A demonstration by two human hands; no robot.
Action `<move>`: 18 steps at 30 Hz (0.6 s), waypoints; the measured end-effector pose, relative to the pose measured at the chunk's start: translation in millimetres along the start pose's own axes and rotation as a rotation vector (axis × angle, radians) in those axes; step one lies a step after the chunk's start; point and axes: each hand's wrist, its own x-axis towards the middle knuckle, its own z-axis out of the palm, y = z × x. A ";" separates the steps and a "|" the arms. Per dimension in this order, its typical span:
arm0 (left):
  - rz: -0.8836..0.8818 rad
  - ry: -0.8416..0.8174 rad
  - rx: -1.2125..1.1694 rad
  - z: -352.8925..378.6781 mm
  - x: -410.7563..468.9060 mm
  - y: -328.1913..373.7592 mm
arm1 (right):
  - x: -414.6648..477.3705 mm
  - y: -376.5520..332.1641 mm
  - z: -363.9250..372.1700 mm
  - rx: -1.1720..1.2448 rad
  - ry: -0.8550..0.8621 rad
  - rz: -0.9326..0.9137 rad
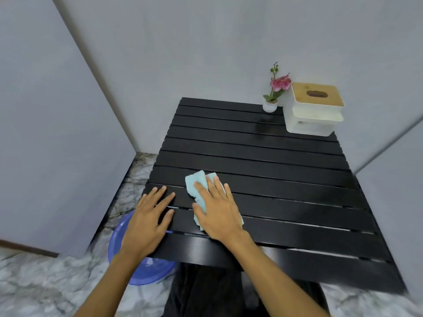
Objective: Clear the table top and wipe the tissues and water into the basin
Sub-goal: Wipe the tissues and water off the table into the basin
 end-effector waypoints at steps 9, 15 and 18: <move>-0.005 -0.005 -0.005 -1.2 0.7 2.4 | -82.4 41.2 -26.6 -0.041 0.041 0.173; -0.009 -0.001 0.001 -1.9 0.4 4.4 | -118.7 76.3 -42.7 -0.087 0.079 0.259; -0.008 0.004 0.004 -3.4 -0.2 7.2 | -130.7 94.1 -52.8 -0.087 0.105 0.301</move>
